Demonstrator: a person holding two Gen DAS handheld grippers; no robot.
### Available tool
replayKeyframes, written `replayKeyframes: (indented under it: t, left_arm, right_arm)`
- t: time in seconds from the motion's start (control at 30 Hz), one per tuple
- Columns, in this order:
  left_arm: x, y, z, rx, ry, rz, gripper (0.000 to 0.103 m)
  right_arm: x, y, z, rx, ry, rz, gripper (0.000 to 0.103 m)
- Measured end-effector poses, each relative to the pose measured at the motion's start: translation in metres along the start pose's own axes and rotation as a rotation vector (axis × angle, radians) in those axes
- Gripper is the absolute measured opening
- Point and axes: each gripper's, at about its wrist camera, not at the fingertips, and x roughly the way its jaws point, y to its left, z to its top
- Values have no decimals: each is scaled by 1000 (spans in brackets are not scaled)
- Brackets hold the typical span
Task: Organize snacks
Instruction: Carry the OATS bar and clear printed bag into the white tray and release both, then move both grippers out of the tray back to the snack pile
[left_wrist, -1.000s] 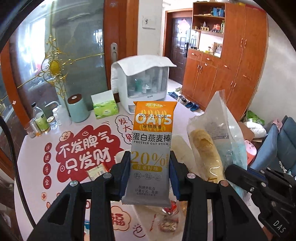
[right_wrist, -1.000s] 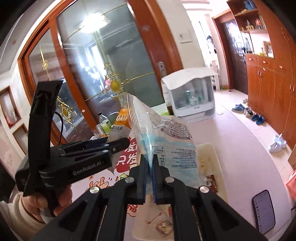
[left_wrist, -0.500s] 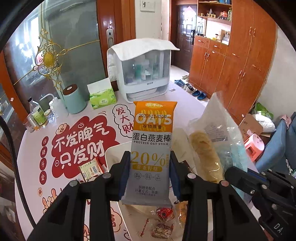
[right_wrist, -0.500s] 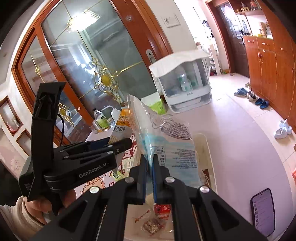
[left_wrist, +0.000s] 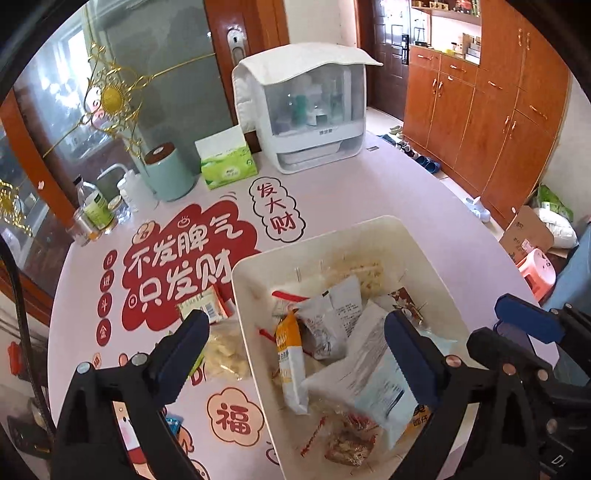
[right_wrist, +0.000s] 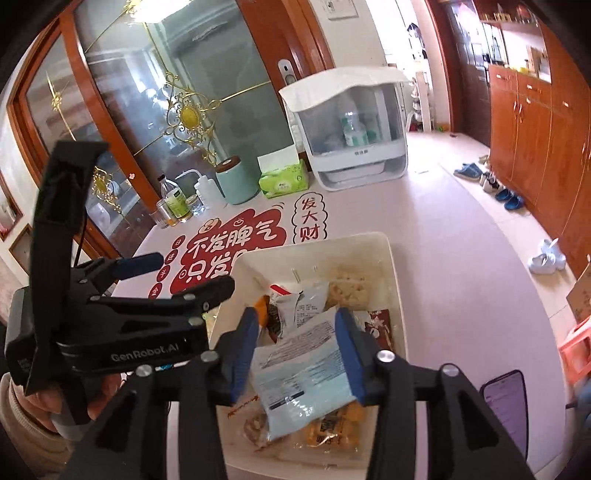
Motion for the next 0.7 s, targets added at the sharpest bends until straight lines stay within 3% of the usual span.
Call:
replayKeyframes:
  t: [0.7]
  left_arm:
    - [-34, 8, -22, -33, -28, 1, 95]
  right_arm:
    - [-10, 9, -16, -14, 28, -44, 45]
